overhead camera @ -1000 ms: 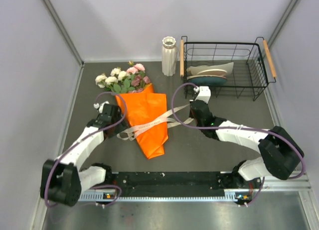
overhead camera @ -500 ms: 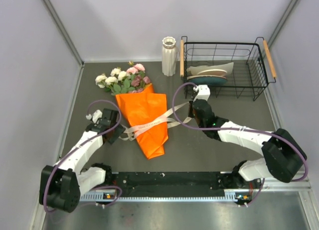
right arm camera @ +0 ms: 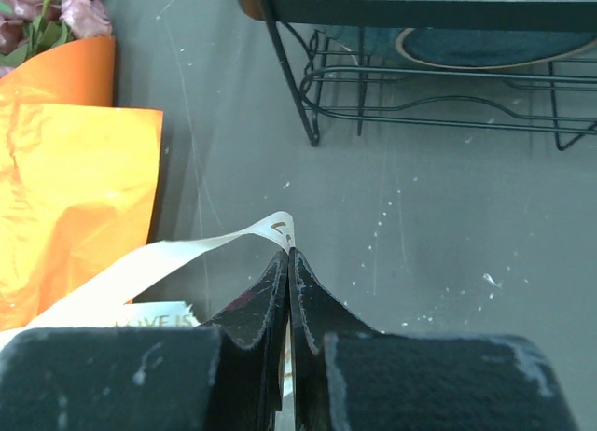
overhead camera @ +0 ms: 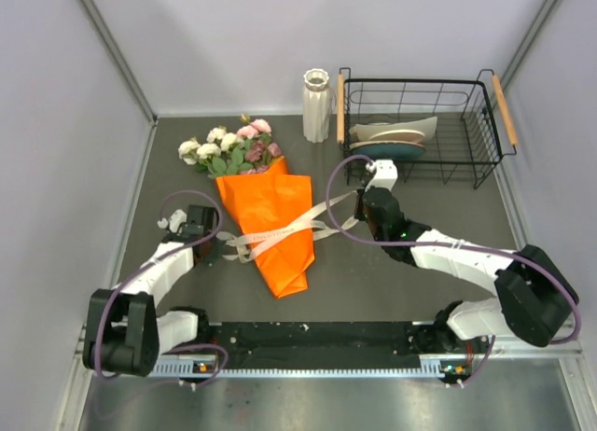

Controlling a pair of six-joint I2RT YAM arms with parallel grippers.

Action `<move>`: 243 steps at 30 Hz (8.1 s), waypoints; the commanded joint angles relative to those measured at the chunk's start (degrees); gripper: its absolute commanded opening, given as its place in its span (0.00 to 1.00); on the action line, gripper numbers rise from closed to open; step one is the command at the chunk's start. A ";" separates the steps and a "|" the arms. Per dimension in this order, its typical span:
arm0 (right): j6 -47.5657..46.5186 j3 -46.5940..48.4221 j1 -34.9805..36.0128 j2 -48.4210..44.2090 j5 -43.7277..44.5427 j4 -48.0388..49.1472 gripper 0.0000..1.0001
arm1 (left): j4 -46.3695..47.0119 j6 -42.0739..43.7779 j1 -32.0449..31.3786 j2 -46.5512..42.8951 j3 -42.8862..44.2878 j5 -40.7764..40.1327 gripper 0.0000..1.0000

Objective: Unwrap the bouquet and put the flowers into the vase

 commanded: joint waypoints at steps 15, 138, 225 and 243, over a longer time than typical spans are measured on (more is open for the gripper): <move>14.89 -2.28 -9.76 -3.04 4.26 -12.25 0.00 | -14.27 0.73 6.87 -34.29 -2.39 -12.71 0.00; -39.69 6.41 7.90 27.12 -28.96 25.73 0.67 | 0.17 3.36 21.01 -18.47 10.49 -1.69 0.00; 1.18 58.28 23.37 43.91 -53.95 -12.76 0.81 | -21.25 20.75 -3.42 -43.35 34.77 23.71 0.85; -5.05 40.94 23.28 29.30 -35.96 -14.60 0.83 | -26.47 22.54 -3.42 -43.34 36.80 1.71 0.81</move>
